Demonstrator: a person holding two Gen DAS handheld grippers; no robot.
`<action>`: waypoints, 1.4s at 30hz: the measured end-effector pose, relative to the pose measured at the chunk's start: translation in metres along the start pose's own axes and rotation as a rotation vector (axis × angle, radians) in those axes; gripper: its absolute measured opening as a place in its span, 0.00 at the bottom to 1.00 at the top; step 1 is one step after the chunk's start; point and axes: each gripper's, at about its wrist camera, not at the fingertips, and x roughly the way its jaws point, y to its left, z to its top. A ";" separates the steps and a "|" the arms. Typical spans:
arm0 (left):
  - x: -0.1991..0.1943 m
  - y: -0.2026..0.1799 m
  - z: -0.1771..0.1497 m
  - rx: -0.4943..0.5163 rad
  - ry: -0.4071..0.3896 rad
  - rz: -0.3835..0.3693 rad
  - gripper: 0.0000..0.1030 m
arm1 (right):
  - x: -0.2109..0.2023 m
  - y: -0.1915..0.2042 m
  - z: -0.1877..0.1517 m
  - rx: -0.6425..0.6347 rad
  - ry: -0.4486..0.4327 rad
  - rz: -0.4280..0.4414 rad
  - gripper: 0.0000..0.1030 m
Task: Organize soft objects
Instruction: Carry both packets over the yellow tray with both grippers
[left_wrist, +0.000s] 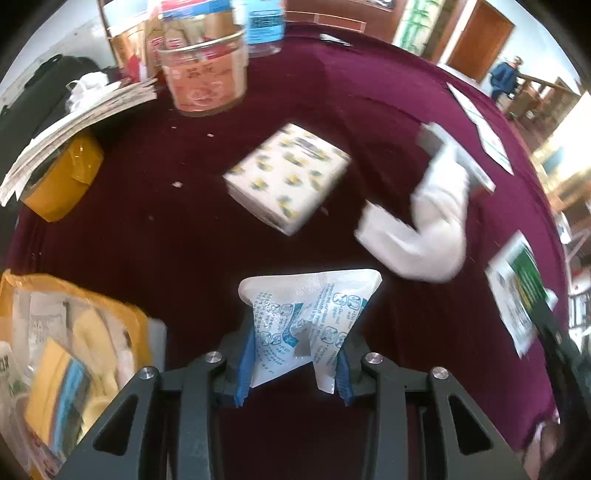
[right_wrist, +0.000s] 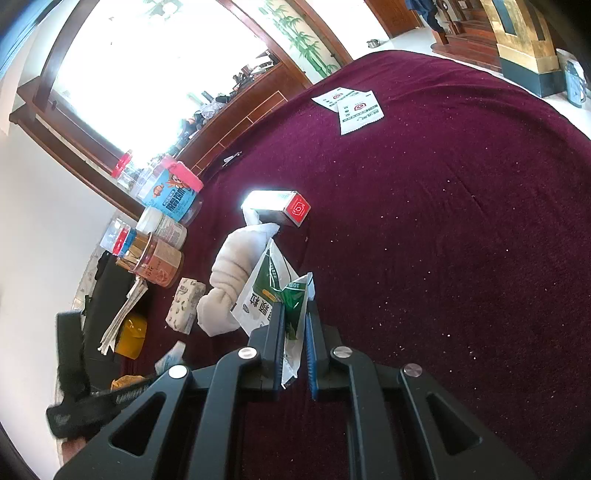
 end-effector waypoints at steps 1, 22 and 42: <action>-0.004 -0.004 -0.006 0.011 0.001 -0.014 0.36 | 0.000 0.000 0.000 0.000 0.000 0.001 0.09; -0.081 0.020 -0.094 -0.065 -0.057 -0.229 0.36 | -0.011 0.055 -0.029 -0.244 0.033 0.233 0.09; -0.164 0.153 -0.122 -0.266 -0.221 -0.212 0.37 | -0.022 0.113 -0.080 -0.433 0.140 0.410 0.10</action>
